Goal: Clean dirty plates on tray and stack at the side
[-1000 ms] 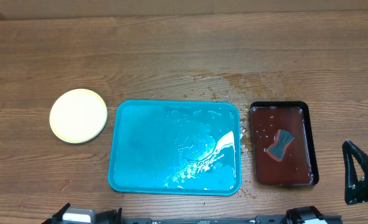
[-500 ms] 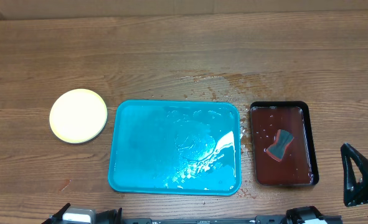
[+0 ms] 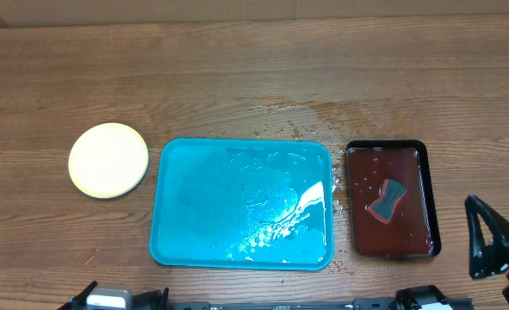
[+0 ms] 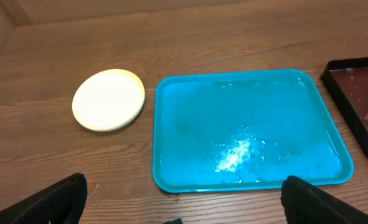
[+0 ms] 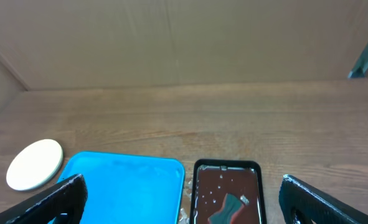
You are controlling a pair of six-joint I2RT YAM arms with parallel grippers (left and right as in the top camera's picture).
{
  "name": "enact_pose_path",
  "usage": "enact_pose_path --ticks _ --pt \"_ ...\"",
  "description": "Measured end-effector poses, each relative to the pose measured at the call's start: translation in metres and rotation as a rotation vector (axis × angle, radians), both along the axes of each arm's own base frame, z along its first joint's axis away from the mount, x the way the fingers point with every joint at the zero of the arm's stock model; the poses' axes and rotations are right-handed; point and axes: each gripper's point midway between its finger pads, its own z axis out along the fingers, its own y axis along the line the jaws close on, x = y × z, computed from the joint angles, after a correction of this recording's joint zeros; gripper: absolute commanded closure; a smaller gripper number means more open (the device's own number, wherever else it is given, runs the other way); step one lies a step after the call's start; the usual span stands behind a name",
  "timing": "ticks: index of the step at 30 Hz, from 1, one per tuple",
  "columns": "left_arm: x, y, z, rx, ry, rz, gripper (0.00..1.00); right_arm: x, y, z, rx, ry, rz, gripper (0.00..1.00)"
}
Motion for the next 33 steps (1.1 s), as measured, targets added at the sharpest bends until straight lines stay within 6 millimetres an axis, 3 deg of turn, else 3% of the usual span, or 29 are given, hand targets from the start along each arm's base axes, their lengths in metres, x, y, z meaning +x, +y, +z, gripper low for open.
enact_pose_path --ticks 4,9,12,17,28,33 --pt "0.0 0.0 0.0 0.0 0.0 0.0 0.0 0.001 0.0 0.004 0.009 -0.063 0.0 0.0" --pt "0.0 0.0 0.0 0.0 0.001 0.0 0.0 -0.016 -0.001 0.013 0.042 -0.259 0.01 0.0" --pt "0.0 0.0 0.0 0.0 0.002 0.0 0.0 -0.026 -0.001 0.009 0.061 -0.376 0.015 0.0" --pt "0.0 0.0 0.0 0.0 0.002 0.0 0.0 -0.02 0.006 -0.016 0.084 -0.486 0.053 0.0" --pt "0.0 0.0 -0.001 -0.001 0.003 0.0 0.0 0.027 0.032 -0.089 0.11 -0.6 0.163 0.0" --pt "0.0 0.0 -0.001 -0.001 0.003 0.0 0.0 0.042 0.037 -0.105 0.117 -0.66 0.183 0.0"
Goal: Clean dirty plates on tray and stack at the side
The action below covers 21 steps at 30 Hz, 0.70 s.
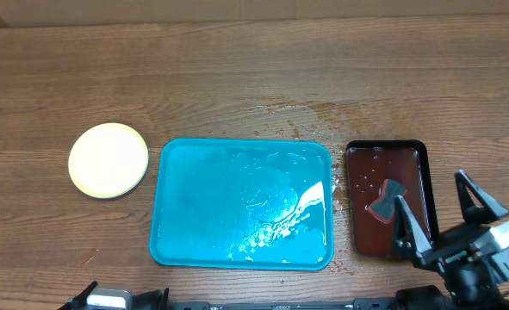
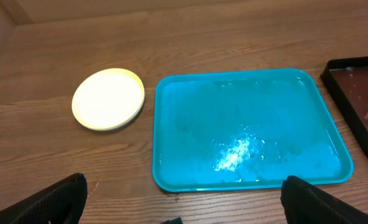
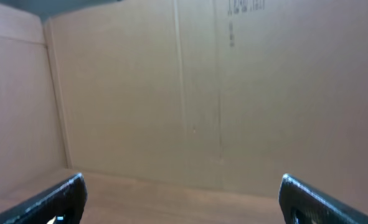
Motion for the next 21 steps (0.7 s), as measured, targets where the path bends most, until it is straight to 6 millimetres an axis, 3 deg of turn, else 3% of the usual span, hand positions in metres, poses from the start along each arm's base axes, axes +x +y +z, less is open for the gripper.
enact_pose_path --ticks 9,21 --pt "0.0 0.0 0.0 0.0 0.0 0.0 0.0 0.02 0.005 -0.035 0.002 -0.058 0.011 0.0" --pt "0.0 0.0 0.0 0.0 0.0 0.0 0.0 0.036 0.008 -0.056 0.02 -0.217 0.016 0.0"
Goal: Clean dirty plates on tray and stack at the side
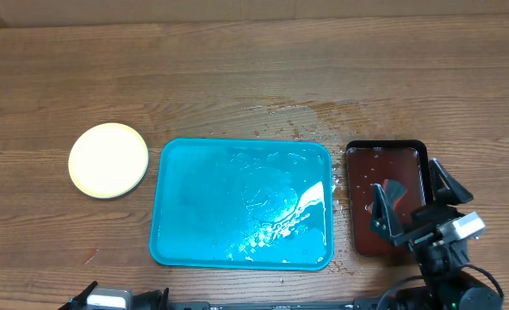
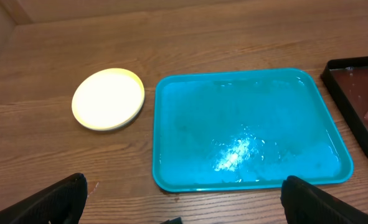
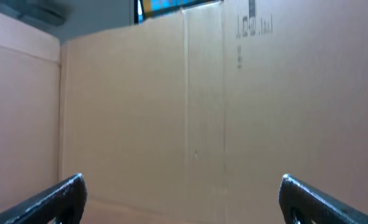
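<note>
A pale yellow plate [image 1: 108, 160] lies on the table left of the blue tray [image 1: 176, 232]; the left wrist view also shows the plate [image 2: 108, 99] and the tray [image 2: 171, 180]. The tray holds only water, no plates. My right gripper [image 1: 415, 198] is open, tilted upward over the near right part of the black tray [image 1: 390, 145], and partly hides the grey sponge [image 1: 396, 189]. Its wrist camera sees only a cardboard wall between the spread fingers [image 3: 53, 202]. My left gripper [image 2: 184, 205] is open near the table's front edge, in front of the blue tray.
The black tray holds reddish-brown liquid, and water is splashed on the wood [image 1: 310, 112] behind the two trays. A cardboard wall [image 3: 190, 112] stands behind the table. Bare wood lies behind the trays.
My right gripper has moved left and farther in, from beside the black tray's near right corner to over it, and now covers part of the sponge. The left gripper, plate and trays are unchanged.
My right gripper first stood open at the table's right edge, its camera seeing the plate, trays and sponge. Then it was by the black tray's near right corner, camera facing the cardboard wall. Now it is over that tray. The left gripper stayed open throughout.
</note>
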You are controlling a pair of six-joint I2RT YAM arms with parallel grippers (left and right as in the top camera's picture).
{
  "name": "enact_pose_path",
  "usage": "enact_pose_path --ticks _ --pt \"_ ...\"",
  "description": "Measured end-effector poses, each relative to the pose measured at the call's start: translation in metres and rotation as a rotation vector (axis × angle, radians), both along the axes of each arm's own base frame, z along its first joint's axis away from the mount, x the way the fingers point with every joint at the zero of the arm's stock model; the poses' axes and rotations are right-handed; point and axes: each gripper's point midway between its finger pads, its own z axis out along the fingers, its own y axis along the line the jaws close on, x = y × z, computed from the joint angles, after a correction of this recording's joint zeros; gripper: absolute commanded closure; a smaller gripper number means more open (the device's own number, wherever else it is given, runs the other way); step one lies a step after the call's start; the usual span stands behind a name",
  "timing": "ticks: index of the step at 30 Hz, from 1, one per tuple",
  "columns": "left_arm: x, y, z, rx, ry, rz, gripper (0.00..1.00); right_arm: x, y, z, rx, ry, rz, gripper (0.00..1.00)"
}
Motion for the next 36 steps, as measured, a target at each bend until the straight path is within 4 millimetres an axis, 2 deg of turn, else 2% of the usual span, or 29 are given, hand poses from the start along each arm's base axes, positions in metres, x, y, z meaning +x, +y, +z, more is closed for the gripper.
enact_pose_path --ticks 8,14,20,24,30,33,36 --pt "0.0 0.0 0.0 0.0 0.0 0.0 0.0 0.004 0.0 -0.015 0.006 -0.025 -0.004 0.0" --pt "0.0 0.0 0.0 0.0 0.0 0.0 0.0 0.013 -0.003 -0.034 0.011 0.011 -0.026 0.0" --pt "0.0 0.0 0.0 0.0 0.0 0.0 0.0 0.019 -0.016 -0.039 0.016 0.035 -0.09 0.0" --pt "0.0 0.0 0.0 0.0 0.0 0.0 0.0 0.032 -0.025 -0.066 0.01 0.156 -0.13 0.0" --pt "0.0 0.0 0.0 0.0 0.0 0.0 0.0 0.043 -0.03 -0.122 0.006 0.398 -0.151 0.0" --pt "0.0 0.0 0.0 0.0 0.0 0.0 0.0 0.044 -0.03 -0.139 0.029 0.476 -0.145 0.0" --pt "0.0 0.0 0.0 0.0 0.0 0.0 0.0 0.044 -0.03 -0.142 0.048 0.496 -0.143 0.0"
